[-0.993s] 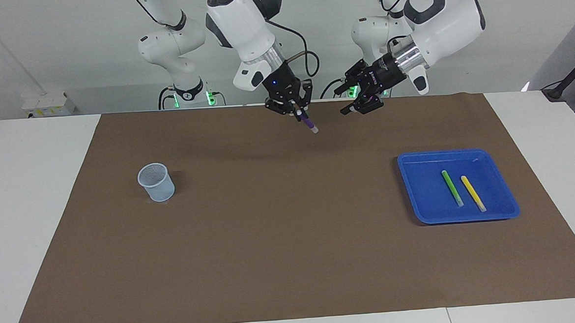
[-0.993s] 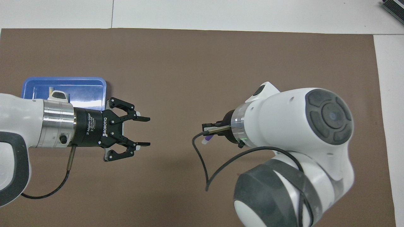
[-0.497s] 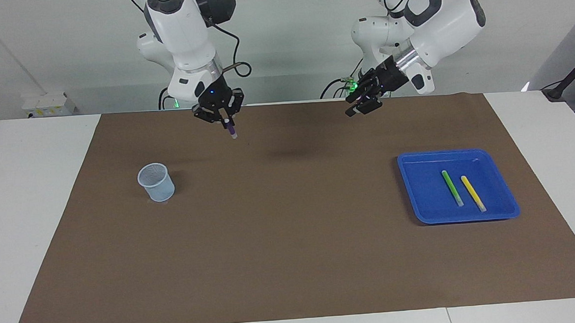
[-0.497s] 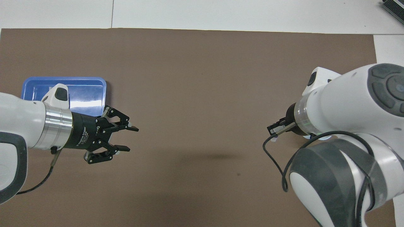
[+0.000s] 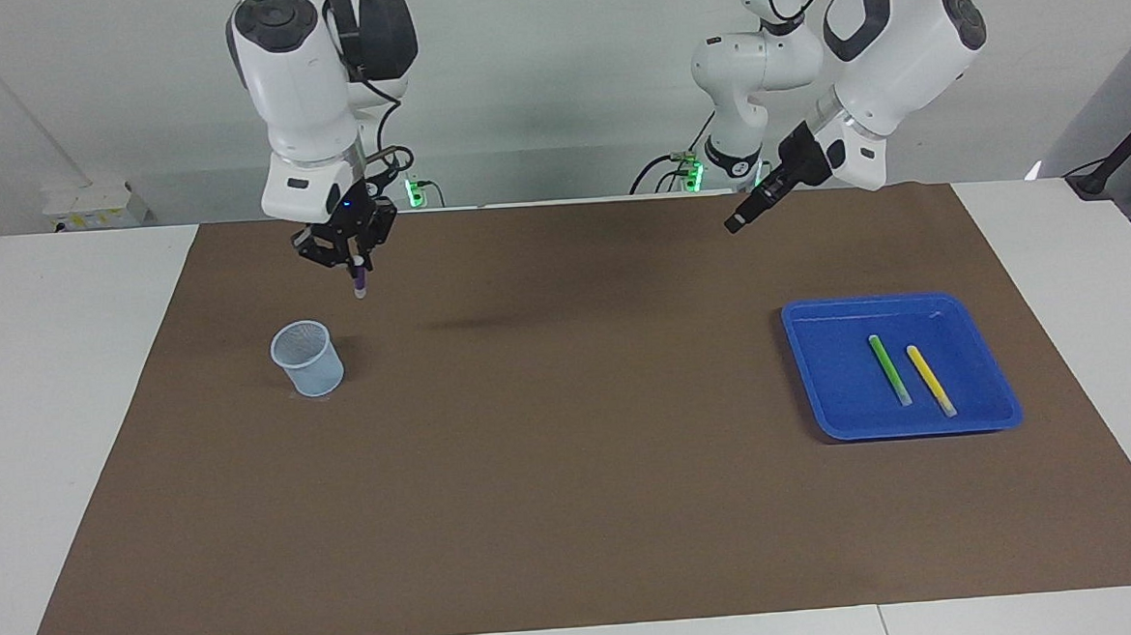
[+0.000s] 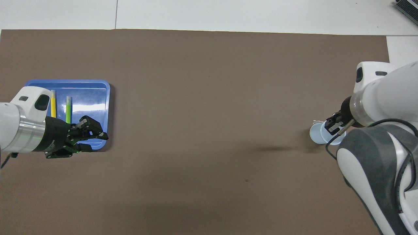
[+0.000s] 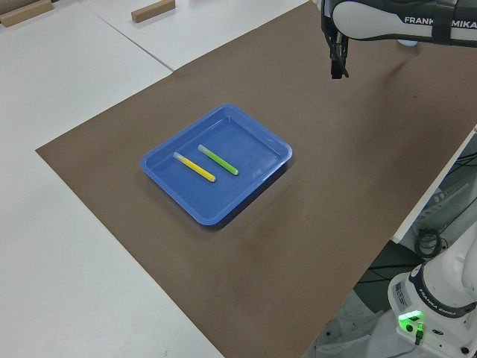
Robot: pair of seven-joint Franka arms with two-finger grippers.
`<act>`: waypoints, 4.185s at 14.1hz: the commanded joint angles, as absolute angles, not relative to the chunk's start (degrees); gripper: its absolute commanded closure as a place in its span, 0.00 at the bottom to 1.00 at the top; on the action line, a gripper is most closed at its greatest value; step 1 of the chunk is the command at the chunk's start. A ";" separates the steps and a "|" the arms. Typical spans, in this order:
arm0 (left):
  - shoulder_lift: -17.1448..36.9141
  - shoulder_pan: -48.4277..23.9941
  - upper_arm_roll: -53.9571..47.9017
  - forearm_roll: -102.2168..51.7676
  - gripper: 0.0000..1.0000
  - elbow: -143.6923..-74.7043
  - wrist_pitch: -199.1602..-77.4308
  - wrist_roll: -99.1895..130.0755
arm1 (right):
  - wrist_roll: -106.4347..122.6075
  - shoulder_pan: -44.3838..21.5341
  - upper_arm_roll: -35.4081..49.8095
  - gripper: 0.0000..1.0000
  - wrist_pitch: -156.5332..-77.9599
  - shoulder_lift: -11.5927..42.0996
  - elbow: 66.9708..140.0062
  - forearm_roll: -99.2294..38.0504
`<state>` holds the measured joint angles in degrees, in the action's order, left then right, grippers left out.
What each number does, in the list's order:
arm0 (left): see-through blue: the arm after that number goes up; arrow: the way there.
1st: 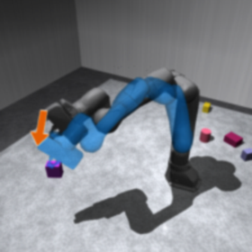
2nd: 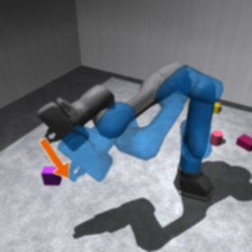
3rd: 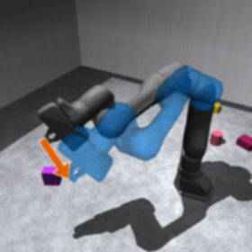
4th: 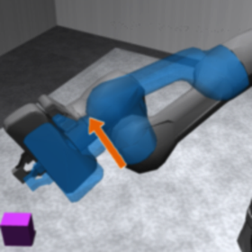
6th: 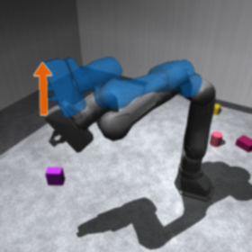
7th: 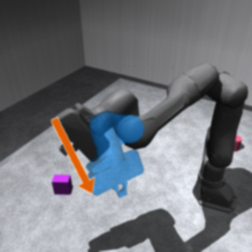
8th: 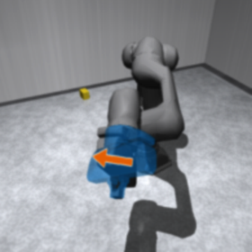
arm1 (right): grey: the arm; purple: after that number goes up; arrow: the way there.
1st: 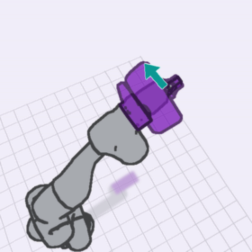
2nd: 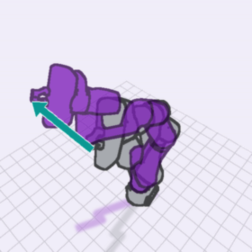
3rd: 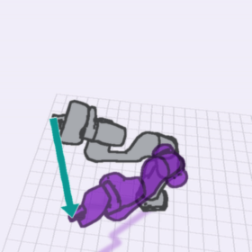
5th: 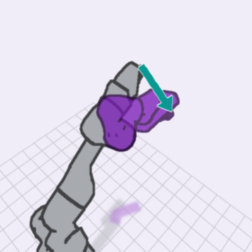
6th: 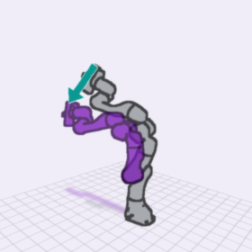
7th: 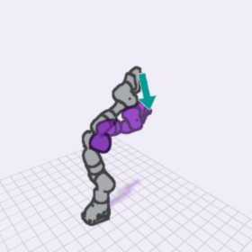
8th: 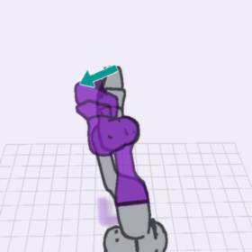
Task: Transfer and insert pens with both arms
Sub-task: 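Insert the purple pen into the white cup with the right gripper, then grasp the green pen with the left gripper and lift it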
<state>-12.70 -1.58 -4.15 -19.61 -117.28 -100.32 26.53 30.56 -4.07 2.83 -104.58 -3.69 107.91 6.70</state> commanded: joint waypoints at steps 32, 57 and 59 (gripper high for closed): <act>17.05 12.40 -4.57 -4.92 0.65 -120.67 -146.95 -13.62 | 21.65 -3.34 4.13 0.00 -119.18 -3.96 121.64 -9.04; 5.19 10.46 -16.35 -29.06 1.00 -99.84 -104.06 64.12 | -28.37 -24.24 4.13 0.00 -134.01 -0.18 112.50 -33.05; 4.13 9.67 -16.35 -33.12 1.00 -100.28 -102.31 71.07 | -31.80 -27.67 4.13 0.00 -138.14 -0.09 112.50 -33.05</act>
